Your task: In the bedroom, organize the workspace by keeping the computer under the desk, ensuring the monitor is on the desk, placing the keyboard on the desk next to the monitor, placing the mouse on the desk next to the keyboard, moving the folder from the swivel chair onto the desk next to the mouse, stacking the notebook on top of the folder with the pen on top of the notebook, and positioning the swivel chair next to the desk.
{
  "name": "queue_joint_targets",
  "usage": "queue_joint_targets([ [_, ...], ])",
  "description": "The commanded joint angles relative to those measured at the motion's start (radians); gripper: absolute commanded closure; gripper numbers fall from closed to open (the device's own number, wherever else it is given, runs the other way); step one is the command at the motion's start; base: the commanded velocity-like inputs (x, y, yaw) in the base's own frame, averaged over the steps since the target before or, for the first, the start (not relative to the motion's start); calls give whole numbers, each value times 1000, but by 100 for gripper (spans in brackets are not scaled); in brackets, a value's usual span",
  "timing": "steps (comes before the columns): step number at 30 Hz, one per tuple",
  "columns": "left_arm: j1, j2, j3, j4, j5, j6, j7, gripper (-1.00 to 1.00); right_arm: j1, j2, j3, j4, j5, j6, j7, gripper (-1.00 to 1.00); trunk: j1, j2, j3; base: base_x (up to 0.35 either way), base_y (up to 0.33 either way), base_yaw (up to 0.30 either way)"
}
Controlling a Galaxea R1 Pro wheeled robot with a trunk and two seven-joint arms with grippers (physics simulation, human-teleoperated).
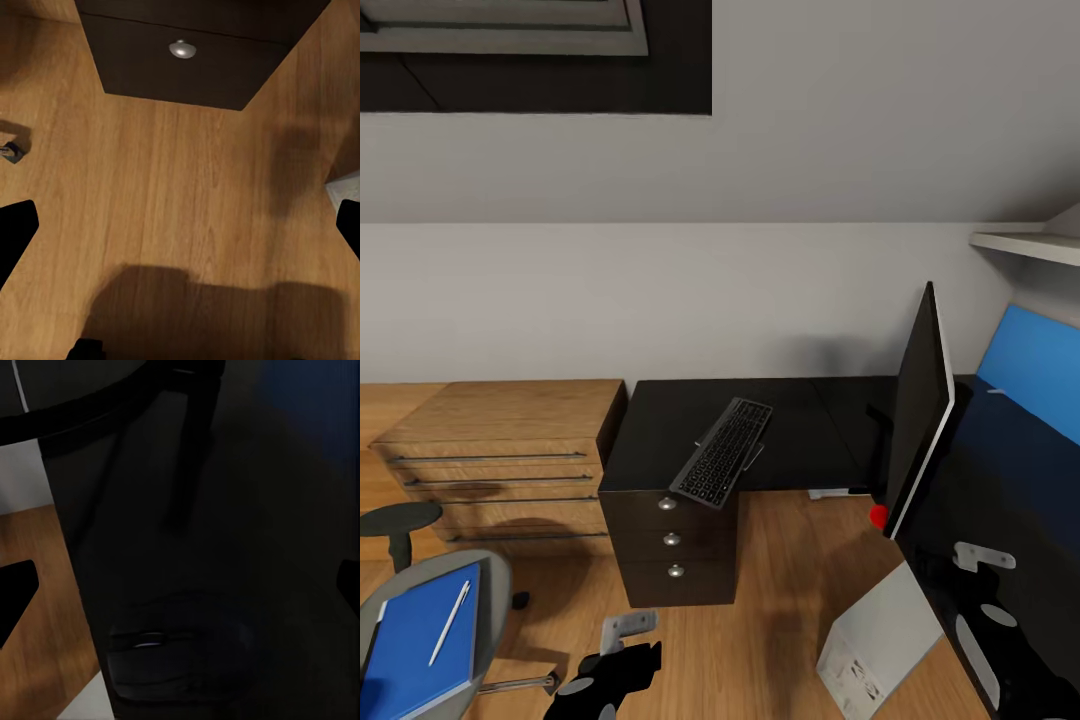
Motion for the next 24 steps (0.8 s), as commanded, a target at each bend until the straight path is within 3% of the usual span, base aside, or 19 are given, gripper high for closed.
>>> queue_joint_targets([
  [1,-1,1,-1,-1,11,3,9,-100,0,-2,1,0,-9,-1,-3,-100,0,-1,-1,0,0,0],
  [3,1,1,5,-8,12,4,8,-100,-2,-10,6,-6,-4,6,-3,-100,0,-1,-1,0,0,0],
  [6,2,-3,21,-11,12,4,8,-100,-2,-1,2,-23,10,4,-4,-100,0,-1,-1,0,0,0],
  [18,2,14,21,-28,12,5,9,-100,-2,-2,-3,-23,10,-8,-7,-100,0,-1,-1,0,0,0],
  [24,2,15,22,-29,12,5,9,-100,-2,-2,-3,-23,10,-8,-8,-100,23,-43,-20,0,0,0],
])
